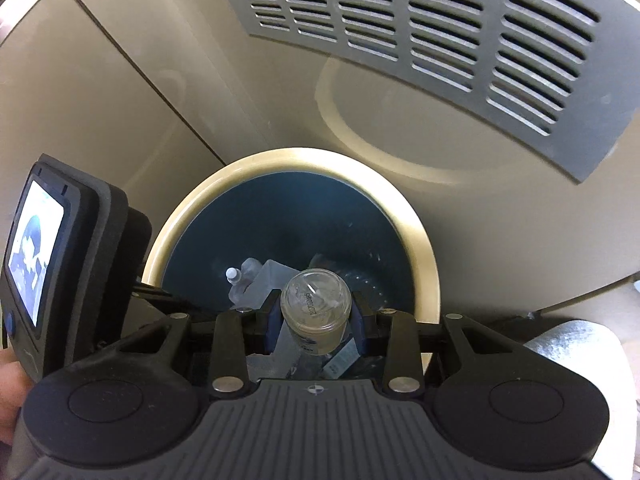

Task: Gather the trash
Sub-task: 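Open the left tool dropping the box while the right tool drops the bottle into the bin, then raise both empty tools back up toward the grey mat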

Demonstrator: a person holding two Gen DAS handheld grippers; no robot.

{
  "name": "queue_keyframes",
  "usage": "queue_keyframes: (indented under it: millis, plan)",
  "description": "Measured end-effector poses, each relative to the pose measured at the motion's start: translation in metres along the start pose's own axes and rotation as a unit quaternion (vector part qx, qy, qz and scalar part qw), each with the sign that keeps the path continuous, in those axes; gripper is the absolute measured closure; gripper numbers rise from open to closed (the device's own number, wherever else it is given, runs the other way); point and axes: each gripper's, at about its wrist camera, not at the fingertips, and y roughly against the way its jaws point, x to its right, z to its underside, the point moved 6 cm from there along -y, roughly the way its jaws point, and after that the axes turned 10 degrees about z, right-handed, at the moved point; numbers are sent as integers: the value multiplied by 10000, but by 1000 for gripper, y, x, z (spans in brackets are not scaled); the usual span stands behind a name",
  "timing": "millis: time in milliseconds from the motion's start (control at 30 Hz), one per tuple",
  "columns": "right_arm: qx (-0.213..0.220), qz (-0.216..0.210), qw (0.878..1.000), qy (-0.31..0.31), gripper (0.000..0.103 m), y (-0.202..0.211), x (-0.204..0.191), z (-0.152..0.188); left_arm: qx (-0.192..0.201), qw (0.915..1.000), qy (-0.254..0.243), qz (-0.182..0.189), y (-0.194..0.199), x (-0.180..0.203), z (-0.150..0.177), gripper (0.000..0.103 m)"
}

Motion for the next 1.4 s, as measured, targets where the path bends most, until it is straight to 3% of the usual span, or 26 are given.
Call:
queue_keyframes:
  millis: [133, 167, 200, 267, 333, 433, 500, 633, 800, 1100, 1400]
  plan:
    - [-91, -32, 9999, -48, 65, -10, 0, -1, -84, 9999, 24, 74, -7, 0, 0, 102]
    - [-114, -18, 9999, -53, 65, -13, 0, -1, -119, 9999, 17, 105, -9, -1, -1, 93]
    - [-175, -22, 9998, -55, 65, -17, 0, -1, -225, 9997, -8, 116, -12, -1, 0, 59]
    - [-378, -54, 9992, -104, 64, -26, 1, 0, -383, 9993, -26, -26, -13, -4, 2, 6]
    - [-525, -120, 9984, -160, 63, -34, 0, 3, -72, 9997, -154, -198, -3, -5, 1, 4]
    - [-667, -157, 9972, -301, 41, -40, 0, 5, -108, 9995, -150, -248, 6, -9, 2, 3]
    - [-642, -87, 9975, -293, 39, -37, 2, 5, -77, 9996, 16, -268, 15, -17, 2, 2]
    - [-427, -22, 9988, -251, 35, -13, 6, 1, 73, 9992, 323, -206, 43, -28, 2, 2]
    - [93, 123, 9999, -40, 25, 47, 5, -2, 736, 9951, 660, 25, 110, -39, 6, 1]
    - [1200, -212, 9924, 147, 6, 170, -15, 7, 2262, 9714, 701, 180, 239, -21, 37, 0]
    - [1913, -208, 9810, 254, 1, 235, -18, 23, 3109, 9488, 510, 202, 318, 1, 59, 0]
